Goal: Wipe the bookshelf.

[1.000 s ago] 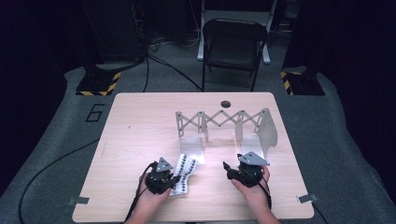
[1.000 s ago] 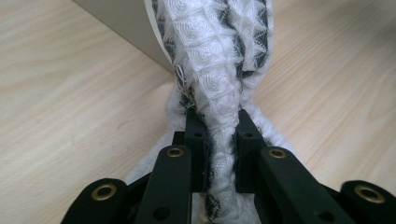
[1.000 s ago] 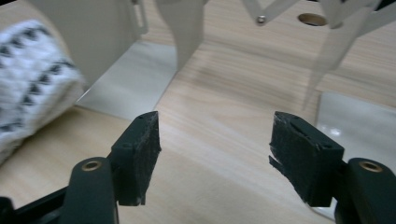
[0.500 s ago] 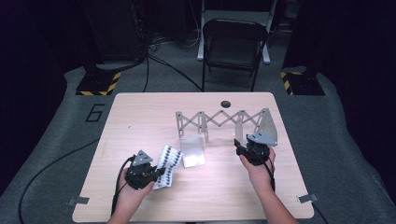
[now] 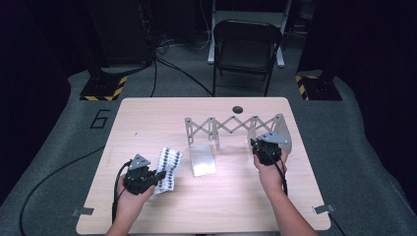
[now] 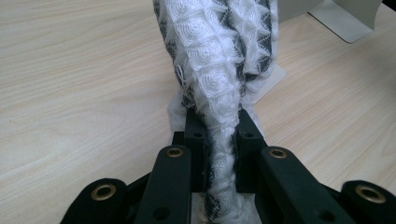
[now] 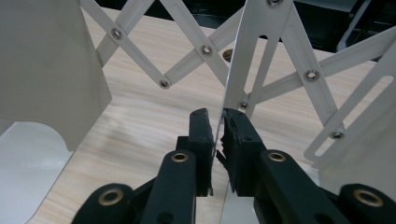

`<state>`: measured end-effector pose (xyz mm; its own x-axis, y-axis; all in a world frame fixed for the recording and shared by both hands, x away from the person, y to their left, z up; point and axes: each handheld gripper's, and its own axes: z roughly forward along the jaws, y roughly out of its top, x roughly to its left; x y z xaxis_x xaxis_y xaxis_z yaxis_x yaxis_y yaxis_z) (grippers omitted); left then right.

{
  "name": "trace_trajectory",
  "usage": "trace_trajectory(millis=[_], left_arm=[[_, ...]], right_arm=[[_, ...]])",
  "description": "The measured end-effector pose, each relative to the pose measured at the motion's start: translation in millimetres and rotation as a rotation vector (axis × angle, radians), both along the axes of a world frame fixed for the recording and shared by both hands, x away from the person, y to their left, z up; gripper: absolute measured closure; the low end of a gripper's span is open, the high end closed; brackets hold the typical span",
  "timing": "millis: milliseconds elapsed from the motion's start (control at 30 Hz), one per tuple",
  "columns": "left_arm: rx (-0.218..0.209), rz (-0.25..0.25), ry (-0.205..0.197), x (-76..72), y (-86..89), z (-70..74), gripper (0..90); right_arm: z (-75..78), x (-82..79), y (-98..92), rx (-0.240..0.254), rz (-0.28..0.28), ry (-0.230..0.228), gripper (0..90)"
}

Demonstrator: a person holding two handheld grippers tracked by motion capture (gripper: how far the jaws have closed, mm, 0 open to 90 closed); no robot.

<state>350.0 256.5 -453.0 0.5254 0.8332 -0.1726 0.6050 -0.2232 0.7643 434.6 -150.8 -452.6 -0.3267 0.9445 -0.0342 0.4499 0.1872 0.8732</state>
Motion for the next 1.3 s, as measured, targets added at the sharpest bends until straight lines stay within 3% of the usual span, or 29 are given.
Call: trace_trajectory(millis=[167,533,633,733,833,867,967,1067,1200,1300], left_arm=[[-0.003,0.000,0.010,2.0,3.0,0.4,79.4],[-0.007,0.023,0.005,1.3,8.3,1.8,79.0],[-0.004,0.026,0.005,1.4,9.4,1.4,79.0],[-0.003,0.027,0.004,1.4,9.5,1.5,79.0],[-0.007,0.029,0.002,1.6,9.9,1.1,79.0],[-0.006,0.035,0.000,2.0,10.2,0.2,79.0],[0.001,0.023,0.008,2.8,10.6,-0.6,79.0],[-0.001,0.027,0.007,2.4,9.3,-1.3,78.9],[0.004,0.022,0.008,2.5,9.7,-2.5,78.8],[-0.001,0.024,0.017,3.0,10.7,-3.4,78.8]], right_arm=[[1.5,-3.7,-10.9,0.008,0.007,0.021,89.2],[1.0,-18.7,-31.1,0.019,0.077,0.033,89.4],[1.5,-21.4,-34.5,0.051,0.089,0.043,85.7],[3.5,-24.7,-32.6,0.063,0.084,0.019,72.2],[12.6,-35.0,-25.6,0.034,0.055,-0.057,60.3],[17.1,-40.5,-20.3,0.022,0.049,-0.108,57.9],[25.3,-50.8,-5.0,0.023,0.093,-0.145,54.9],[25.6,-51.8,14.6,0.066,0.178,-0.118,54.1],[16.1,-45.2,36.8,0.103,0.237,-0.050,53.4],[8.7,-40.2,51.2,0.079,0.267,-0.022,53.5]])
